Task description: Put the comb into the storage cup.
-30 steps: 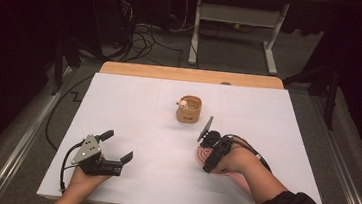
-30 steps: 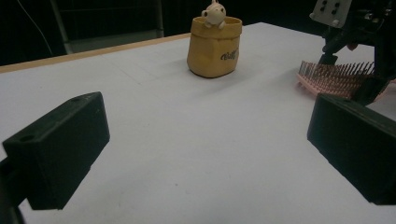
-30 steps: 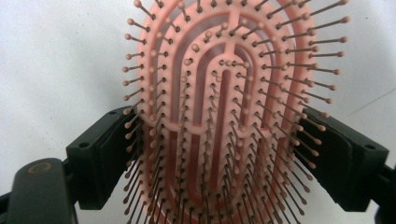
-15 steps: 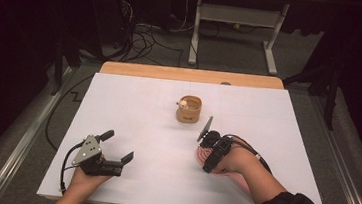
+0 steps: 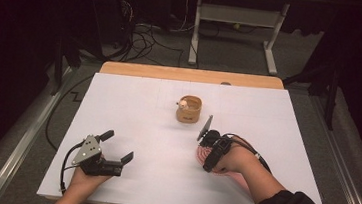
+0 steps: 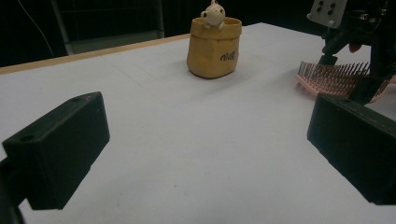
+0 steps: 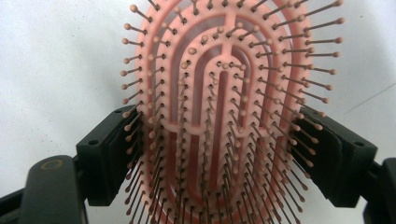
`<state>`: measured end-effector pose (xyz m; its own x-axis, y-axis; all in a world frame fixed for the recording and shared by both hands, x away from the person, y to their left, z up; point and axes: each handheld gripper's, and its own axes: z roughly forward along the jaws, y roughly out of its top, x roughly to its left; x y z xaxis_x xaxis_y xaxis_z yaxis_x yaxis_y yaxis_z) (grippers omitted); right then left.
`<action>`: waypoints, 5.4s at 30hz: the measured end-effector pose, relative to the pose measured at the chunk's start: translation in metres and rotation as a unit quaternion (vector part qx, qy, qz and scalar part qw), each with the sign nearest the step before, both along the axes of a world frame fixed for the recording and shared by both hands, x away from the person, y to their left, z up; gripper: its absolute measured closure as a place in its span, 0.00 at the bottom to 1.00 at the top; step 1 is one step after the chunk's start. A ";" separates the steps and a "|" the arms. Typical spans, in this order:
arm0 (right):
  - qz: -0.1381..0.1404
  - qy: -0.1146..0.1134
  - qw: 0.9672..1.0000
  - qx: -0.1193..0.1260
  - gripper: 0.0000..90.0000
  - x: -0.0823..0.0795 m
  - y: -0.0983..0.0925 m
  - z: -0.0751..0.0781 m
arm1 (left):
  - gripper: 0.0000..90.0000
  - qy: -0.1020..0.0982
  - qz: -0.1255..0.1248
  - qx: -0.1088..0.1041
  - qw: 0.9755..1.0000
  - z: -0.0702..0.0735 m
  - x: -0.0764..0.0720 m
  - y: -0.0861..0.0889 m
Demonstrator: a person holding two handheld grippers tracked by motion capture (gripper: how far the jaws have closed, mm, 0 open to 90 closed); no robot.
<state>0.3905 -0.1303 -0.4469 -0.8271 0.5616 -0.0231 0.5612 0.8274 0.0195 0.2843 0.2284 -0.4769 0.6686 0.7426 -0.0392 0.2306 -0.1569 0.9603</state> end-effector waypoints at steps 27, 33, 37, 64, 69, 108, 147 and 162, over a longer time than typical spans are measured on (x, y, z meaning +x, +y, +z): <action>0.005 0.005 1.000 -0.004 0.23 0.002 0.000 0.002 | 0.00 0.003 0.002 -0.006 1.000 -0.001 0.000 0.002; 0.008 0.006 1.000 -0.003 0.23 0.002 0.002 0.007 | 0.00 0.004 0.000 -0.005 1.000 -0.001 0.001 0.001; 0.011 0.004 1.000 -0.004 0.23 0.003 0.001 0.011 | 0.00 0.004 0.001 -0.006 1.000 -0.001 0.001 0.002; 0.000 -0.040 0.999 0.035 0.23 -0.006 -0.013 0.046 | 0.00 0.006 -0.003 -0.007 1.000 -0.001 0.001 0.000; -0.006 -0.063 0.996 0.059 0.23 -0.008 -0.022 0.056 | 0.00 0.005 -0.001 -0.005 1.000 -0.001 0.001 0.001; -0.055 -0.184 0.959 0.209 0.23 -0.020 -0.049 0.080 | 0.00 0.013 -0.003 -0.009 1.000 -0.002 0.002 0.000; -0.097 -0.300 0.891 0.327 0.23 -0.041 -0.070 0.082 | 0.00 0.014 -0.009 -0.006 1.000 -0.002 0.002 0.000; -0.119 -0.331 0.863 0.363 0.23 -0.043 -0.074 0.079 | 0.00 0.013 -0.008 -0.007 1.000 -0.002 0.002 0.000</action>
<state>0.3471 -0.2042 -0.3674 -0.6269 0.7789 -0.0166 0.3806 0.3247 0.8658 0.2864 0.2288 -0.4789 0.6797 0.7304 -0.0679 0.2533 -0.1469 0.9562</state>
